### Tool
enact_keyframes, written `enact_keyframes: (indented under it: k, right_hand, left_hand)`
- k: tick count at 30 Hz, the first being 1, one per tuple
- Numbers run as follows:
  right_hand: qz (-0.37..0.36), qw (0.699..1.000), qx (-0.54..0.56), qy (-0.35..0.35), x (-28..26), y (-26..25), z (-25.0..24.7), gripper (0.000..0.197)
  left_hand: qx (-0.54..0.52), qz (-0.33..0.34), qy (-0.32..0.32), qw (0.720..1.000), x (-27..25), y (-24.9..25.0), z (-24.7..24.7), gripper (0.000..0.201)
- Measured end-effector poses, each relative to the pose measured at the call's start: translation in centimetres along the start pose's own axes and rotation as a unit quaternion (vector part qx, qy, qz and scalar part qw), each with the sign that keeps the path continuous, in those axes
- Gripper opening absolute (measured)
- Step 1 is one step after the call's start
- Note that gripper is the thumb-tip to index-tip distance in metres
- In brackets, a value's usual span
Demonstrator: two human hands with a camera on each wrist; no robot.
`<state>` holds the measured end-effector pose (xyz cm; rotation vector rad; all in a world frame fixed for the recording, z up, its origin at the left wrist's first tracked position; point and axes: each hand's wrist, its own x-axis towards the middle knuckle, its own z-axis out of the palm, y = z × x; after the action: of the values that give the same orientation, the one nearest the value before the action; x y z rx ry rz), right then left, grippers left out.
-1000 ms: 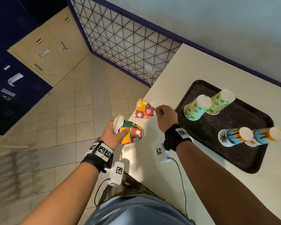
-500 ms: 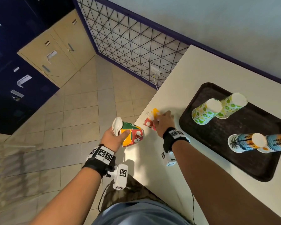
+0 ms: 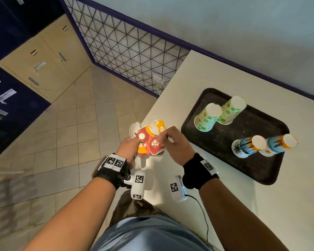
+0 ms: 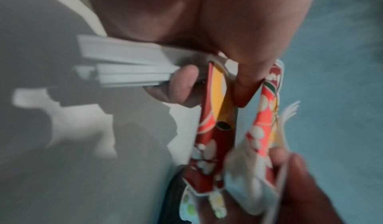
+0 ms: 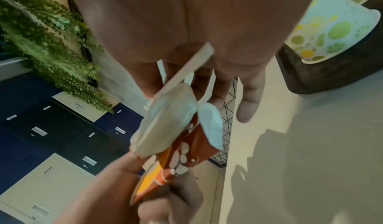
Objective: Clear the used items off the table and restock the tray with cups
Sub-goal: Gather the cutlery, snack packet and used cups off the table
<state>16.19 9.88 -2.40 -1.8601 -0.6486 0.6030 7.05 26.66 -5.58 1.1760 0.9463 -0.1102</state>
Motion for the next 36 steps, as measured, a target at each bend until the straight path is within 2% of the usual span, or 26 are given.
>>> enact_keyframes:
  k: [3,5,7,9,11,12,15,17,19,22,24,26,29,31,33,36]
  right_hand:
    - [-0.008,1.0,0.006,0.003,-1.0,0.3,-0.5,0.025]
    - [0.006,0.999,-0.009,0.03,-1.3,1.0,-0.7,0.021]
    - [0.031,0.997,-0.017,0.068,-1.8,1.5,-0.9,0.018]
    - [0.035,0.994,-0.008,0.102,-2.6,1.5,-0.8,0.014]
    - [0.009,0.991,-0.003,0.136,-3.5,1.4,-0.6,0.016]
    - [-0.007,0.988,-0.005,0.153,-3.9,1.4,-0.3,0.021]
    - [-0.003,0.986,0.036,0.162,-4.5,1.4,0.4,0.019]
    - [0.026,0.981,0.087,0.173,-4.8,1.0,0.4,0.012]
    - [0.058,0.969,0.147,0.191,-4.9,0.4,-0.2,0.012]
    - [0.119,0.942,0.285,0.131,-4.9,-0.9,-1.2,0.016]
    - [0.144,0.927,0.335,0.084,-5.0,-1.9,-1.2,0.011]
    - [0.129,0.935,0.318,0.087,-5.1,-2.2,-0.4,0.006]
    - [0.071,0.959,0.259,0.096,-5.3,-2.2,1.3,0.005]
    - [0.042,0.968,0.233,0.083,-5.4,-2.3,2.5,0.015]
    - [0.03,0.973,0.22,0.062,-5.3,-2.7,3.8,0.025]
    - [0.013,0.982,0.188,0.026,-5.1,-3.9,6.3,0.028]
  left_hand:
    - [0.035,-0.013,-0.028,0.999,-0.6,0.9,0.9,0.048]
    - [-0.074,-0.037,-0.096,0.992,-2.0,1.4,2.2,0.056]
    - [-0.221,-0.046,-0.133,0.965,-3.8,1.8,3.4,0.067]
    - [-0.253,-0.02,-0.149,0.956,-4.2,1.1,4.0,0.073]
    - [-0.192,0.027,-0.129,0.972,-4.3,-0.1,4.3,0.072]
    - [-0.15,0.05,-0.101,0.982,-4.4,-0.7,4.8,0.065]
    - [-0.091,0.091,0.015,0.992,-5.0,-1.7,5.9,0.025]
    - [-0.111,0.099,0.028,0.989,-5.5,-1.9,6.2,0.017]
    - [-0.14,0.095,0.015,0.986,-5.4,-2.3,5.9,0.023]
    - [-0.174,0.094,-0.014,0.98,-6.6,-2.1,5.8,0.034]
    - [-0.187,0.103,-0.032,0.977,-7.5,-1.7,5.9,0.044]
    - [-0.193,0.109,-0.034,0.975,-8.0,-1.7,5.7,0.047]
    - [-0.187,0.11,-0.01,0.976,-8.3,-1.9,4.7,0.037]
    - [-0.186,0.103,0.001,0.977,-8.5,-1.9,3.6,0.036]
    - [-0.192,0.085,0.004,0.978,-8.9,-1.9,2.2,0.043]
    - [-0.236,0.047,0.0,0.971,-9.3,-1.9,-0.5,0.046]
